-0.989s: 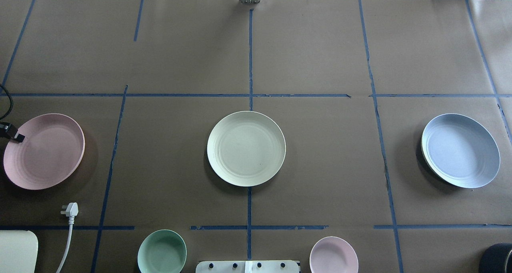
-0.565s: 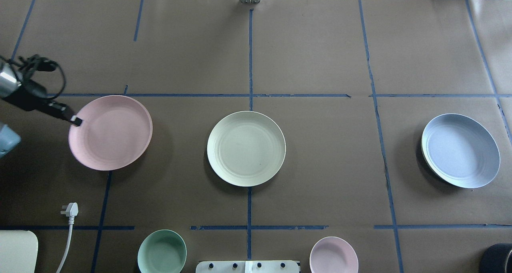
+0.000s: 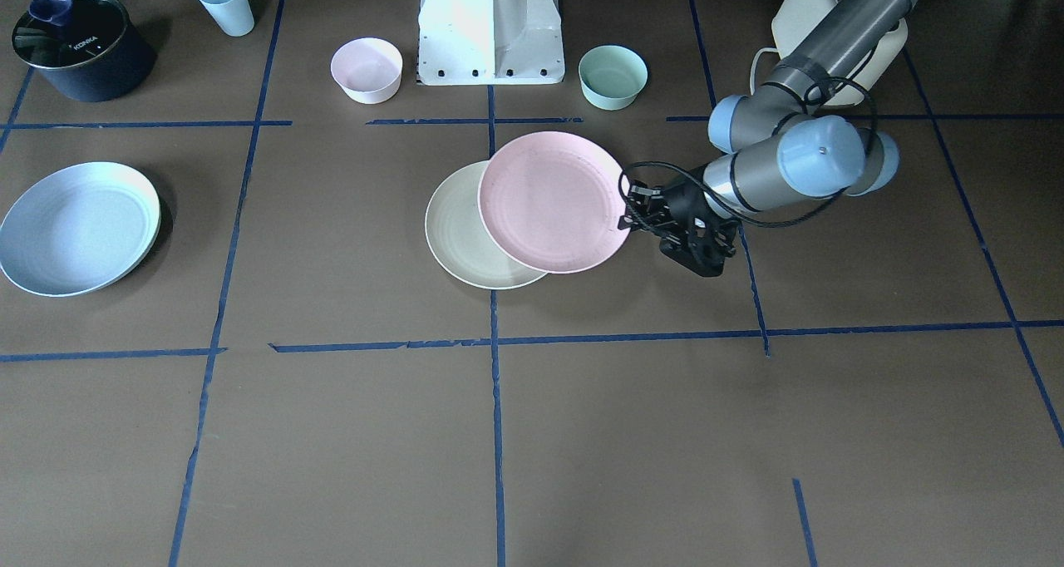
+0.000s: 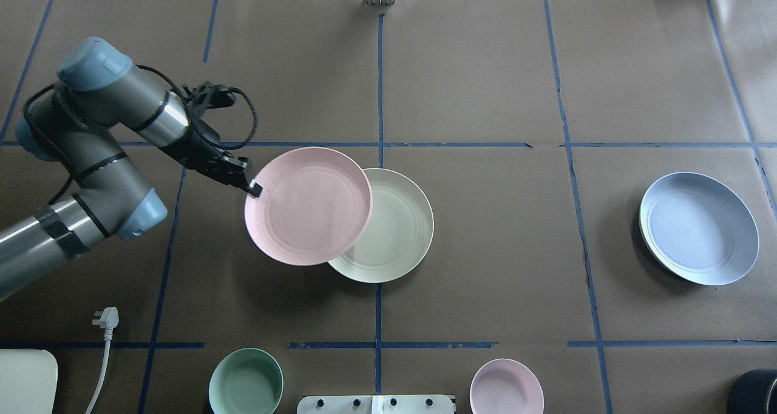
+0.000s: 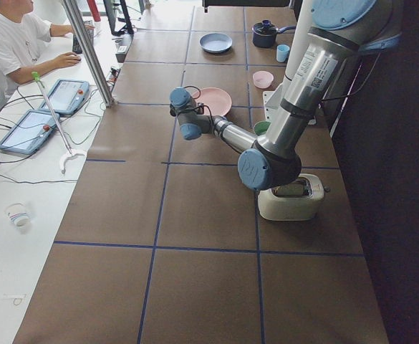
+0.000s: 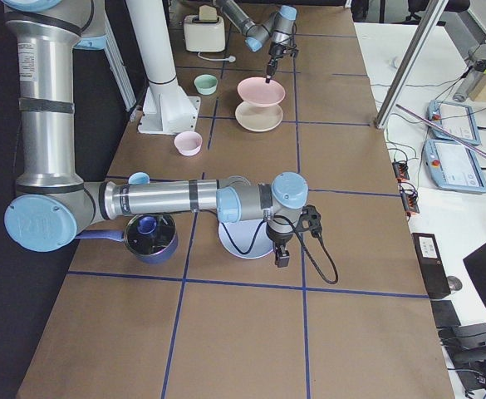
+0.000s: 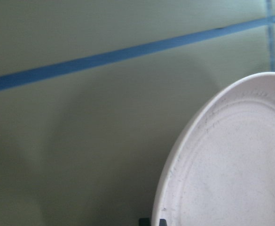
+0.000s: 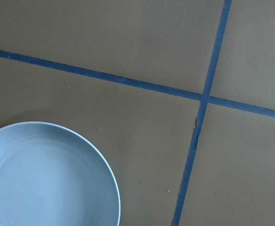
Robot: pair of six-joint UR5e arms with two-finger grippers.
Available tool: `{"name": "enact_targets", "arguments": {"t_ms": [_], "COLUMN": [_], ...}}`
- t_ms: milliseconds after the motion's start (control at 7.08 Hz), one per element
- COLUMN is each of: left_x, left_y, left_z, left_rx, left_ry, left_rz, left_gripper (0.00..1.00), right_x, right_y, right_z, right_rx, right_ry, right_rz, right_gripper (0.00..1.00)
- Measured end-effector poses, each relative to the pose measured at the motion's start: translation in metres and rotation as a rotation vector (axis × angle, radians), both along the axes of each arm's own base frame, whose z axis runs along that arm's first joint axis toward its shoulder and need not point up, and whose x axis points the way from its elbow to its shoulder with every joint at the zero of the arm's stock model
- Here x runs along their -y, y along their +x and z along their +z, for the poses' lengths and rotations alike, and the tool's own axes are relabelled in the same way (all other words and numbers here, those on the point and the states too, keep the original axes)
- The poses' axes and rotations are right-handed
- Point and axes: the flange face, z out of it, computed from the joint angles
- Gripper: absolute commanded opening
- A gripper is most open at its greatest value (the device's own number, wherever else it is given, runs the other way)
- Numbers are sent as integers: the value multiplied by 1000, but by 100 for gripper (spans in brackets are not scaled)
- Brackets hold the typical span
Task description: Stack three plates with pink and blue
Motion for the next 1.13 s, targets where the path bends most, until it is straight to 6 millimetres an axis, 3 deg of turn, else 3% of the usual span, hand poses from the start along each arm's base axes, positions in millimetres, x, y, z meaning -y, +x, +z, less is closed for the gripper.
{"name": "enact_targets", "arguments": {"t_ms": [141, 283, 707, 1130], "left_x": [-14, -21, -22, -2], "left_y": [18, 29, 34, -14], "left_z": [-11, -14, -15, -41], "left_rx": [-1, 2, 15, -23], "left_ry": [10, 19, 44, 40], "left_rz": [-8, -18, -83, -159], "left_gripper": [74, 97, 100, 100], "right_x": [0, 0, 1, 0], "right_y": [-1, -2, -9, -38], "right_z": [1, 1, 2, 14], "right_rx": [0, 1, 11, 80], "right_ry": [1, 4, 9, -12], "right_rz": [-2, -4, -19, -15], "right_gripper": [100, 100, 100, 100]}}
